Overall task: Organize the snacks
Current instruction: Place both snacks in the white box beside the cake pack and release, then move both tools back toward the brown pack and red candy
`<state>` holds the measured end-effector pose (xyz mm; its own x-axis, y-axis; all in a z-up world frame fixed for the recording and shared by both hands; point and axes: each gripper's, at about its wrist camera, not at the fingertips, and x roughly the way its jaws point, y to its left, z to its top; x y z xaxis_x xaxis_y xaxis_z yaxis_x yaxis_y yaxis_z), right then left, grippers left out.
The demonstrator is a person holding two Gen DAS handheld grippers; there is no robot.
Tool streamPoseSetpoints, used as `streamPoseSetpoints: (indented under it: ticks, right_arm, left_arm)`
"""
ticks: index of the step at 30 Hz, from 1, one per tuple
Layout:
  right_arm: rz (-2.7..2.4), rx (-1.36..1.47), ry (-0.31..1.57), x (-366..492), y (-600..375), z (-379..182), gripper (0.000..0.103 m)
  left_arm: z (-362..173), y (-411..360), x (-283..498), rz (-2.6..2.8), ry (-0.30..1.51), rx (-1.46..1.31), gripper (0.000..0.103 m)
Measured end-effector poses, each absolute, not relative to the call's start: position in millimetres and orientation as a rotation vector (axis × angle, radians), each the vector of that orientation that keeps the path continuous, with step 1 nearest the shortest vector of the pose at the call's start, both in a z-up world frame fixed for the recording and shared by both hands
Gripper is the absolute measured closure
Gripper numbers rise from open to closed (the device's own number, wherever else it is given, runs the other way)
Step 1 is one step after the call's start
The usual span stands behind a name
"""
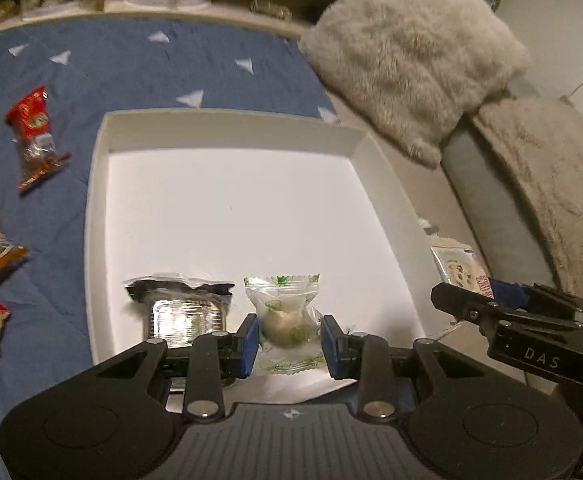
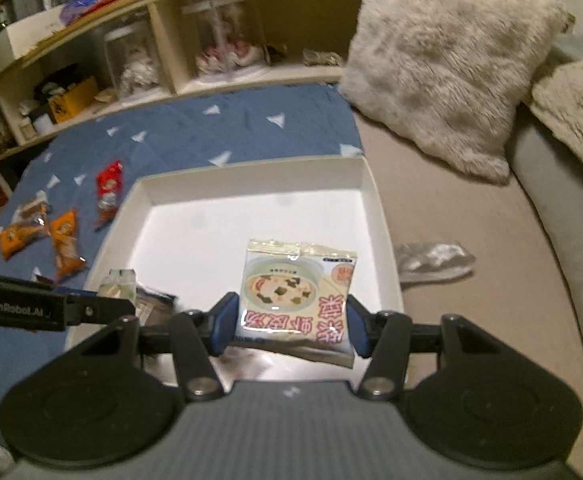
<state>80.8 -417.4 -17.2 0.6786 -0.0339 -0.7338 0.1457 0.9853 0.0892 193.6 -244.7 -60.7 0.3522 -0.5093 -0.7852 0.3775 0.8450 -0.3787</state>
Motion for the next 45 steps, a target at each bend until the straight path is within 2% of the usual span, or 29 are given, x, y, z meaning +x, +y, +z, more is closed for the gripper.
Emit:
streamPoseSetpoints:
  ticks: [15, 25, 26, 27, 29, 38, 40, 41, 45]
  right_arm:
    - [-0.100, 0.145, 0.945, 111, -439, -66, 0.041]
    - [-0.103, 0.157, 0.966, 120, -441, -74, 0.039]
    - [-0.104, 0.155, 0.965, 121, -441, -74, 0.036]
    - [-0.104, 0.155, 0.964, 121, -440, -74, 0.027]
    - [-0.110, 0.148, 0.959, 122, -440, -73, 0.020]
    - [-0.144, 0.153, 0.979, 112, -442, -64, 0.018]
    - [-0.153, 0.150, 0.984, 107, -441, -61, 0.017]
    - [-0.154, 0.152, 0.984, 104, -441, -60, 0.016]
    - [-0.155, 0.159, 0.983, 95, -437, -56, 0.015]
  left_arm:
    - [-105, -267, 216, -0.545, 1.155, -0.016, 0.068]
    - [-103, -267, 217, -0.546, 1.160, 0.000, 0.065]
    - [-102, -268, 217, -0.545, 1.166, -0.004, 0.061]
    - [-101, -267, 217, -0.547, 1.170, -0.011, 0.058]
    - [-99, -266, 215, -0.554, 1.178, -0.016, 0.053]
    - [-85, -264, 201, -0.563, 1.173, -0.003, 0.046]
    - [-81, -262, 198, -0.570, 1.173, -0.006, 0.036]
    - [-78, -261, 196, -0.570, 1.164, -0.002, 0.027]
    - [-67, -260, 188, -0.577, 1.132, 0.025, 0.023]
